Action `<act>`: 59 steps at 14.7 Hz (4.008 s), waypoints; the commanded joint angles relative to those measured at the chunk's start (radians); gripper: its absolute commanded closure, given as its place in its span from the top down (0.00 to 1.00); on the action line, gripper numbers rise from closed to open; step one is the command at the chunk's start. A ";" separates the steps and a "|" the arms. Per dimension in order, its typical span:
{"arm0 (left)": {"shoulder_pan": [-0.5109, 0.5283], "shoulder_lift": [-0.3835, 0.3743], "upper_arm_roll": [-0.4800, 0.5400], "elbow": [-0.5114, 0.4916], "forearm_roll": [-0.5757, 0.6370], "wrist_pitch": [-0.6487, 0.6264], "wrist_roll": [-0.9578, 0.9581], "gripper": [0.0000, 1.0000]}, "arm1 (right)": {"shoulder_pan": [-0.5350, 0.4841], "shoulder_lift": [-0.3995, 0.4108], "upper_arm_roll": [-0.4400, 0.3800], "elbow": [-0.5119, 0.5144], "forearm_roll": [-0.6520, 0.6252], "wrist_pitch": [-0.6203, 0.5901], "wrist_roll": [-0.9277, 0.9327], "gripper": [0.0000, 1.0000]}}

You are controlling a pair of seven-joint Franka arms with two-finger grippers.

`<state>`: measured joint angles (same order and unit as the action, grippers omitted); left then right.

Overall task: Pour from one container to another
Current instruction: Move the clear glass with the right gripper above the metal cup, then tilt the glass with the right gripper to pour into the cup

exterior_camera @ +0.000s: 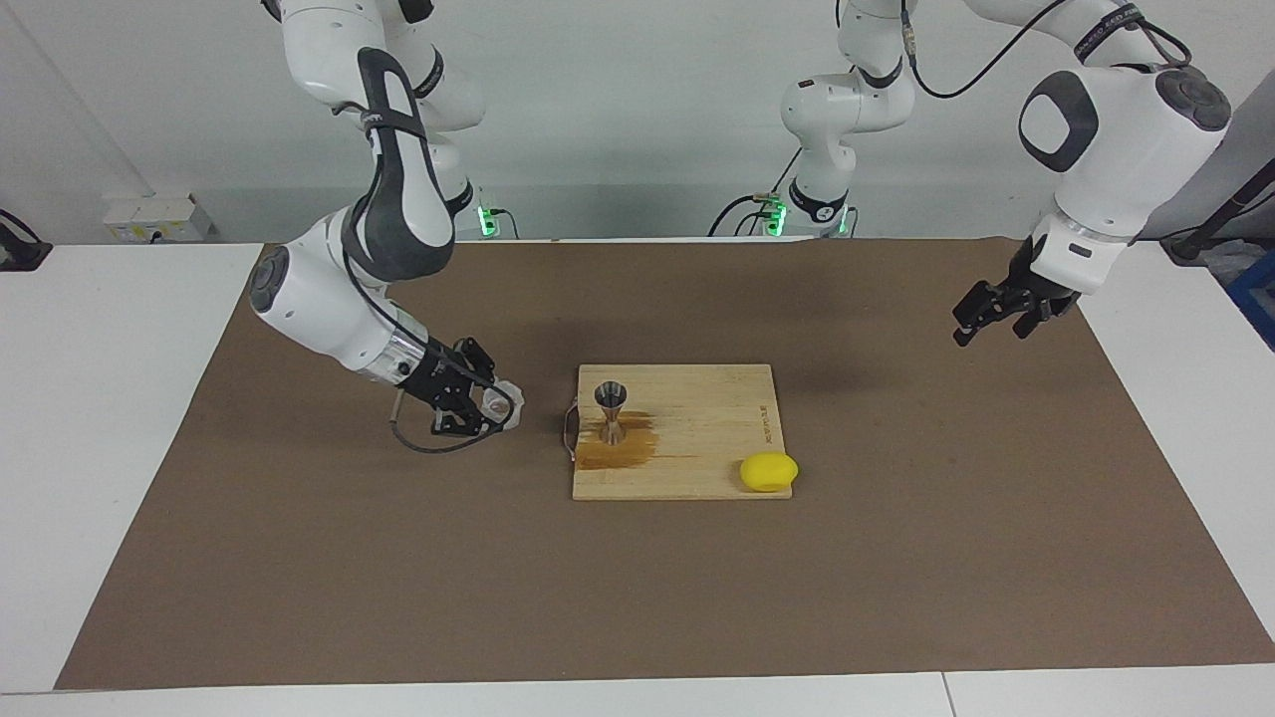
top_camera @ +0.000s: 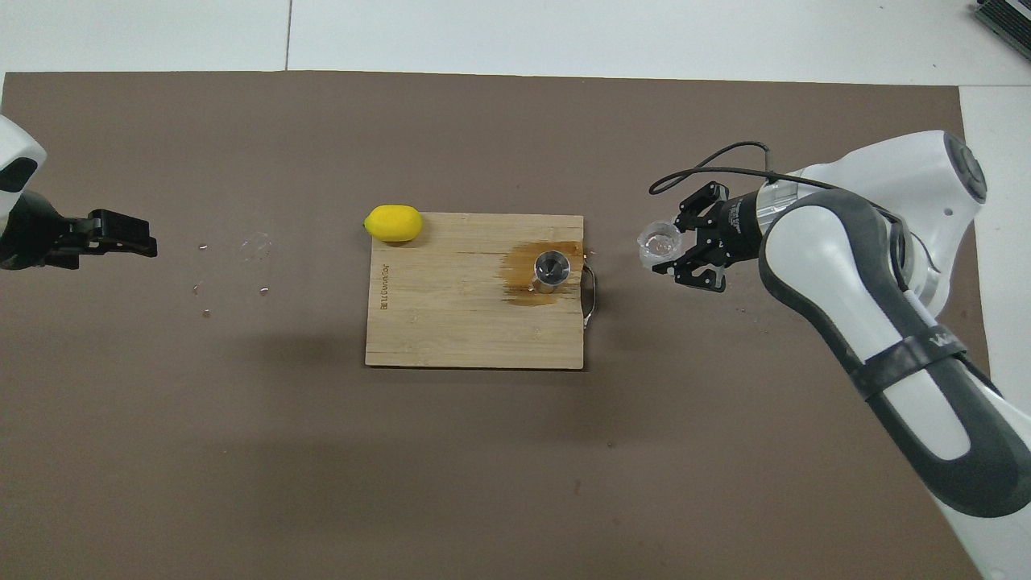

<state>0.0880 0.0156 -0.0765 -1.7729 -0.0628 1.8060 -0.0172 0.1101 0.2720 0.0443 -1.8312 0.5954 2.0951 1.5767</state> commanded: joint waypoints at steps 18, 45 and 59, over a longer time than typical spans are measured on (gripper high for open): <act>-0.086 -0.031 -0.029 0.190 0.058 -0.301 0.023 1.00 | 0.240 0.067 0.002 0.193 -0.515 0.011 0.247 0.00; -0.067 -0.059 -0.034 0.170 0.021 -0.318 0.028 1.00 | 0.341 0.082 0.003 0.223 -0.844 -0.064 0.243 0.00; -0.062 -0.059 -0.035 0.170 0.021 -0.320 0.026 1.00 | 0.381 0.085 0.003 0.251 -0.884 -0.112 0.244 0.00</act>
<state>0.0241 -0.0141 -0.1144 -1.5722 -0.0332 1.4875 0.0105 0.4761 0.3405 0.0445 -1.6104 -0.2528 2.0037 1.7993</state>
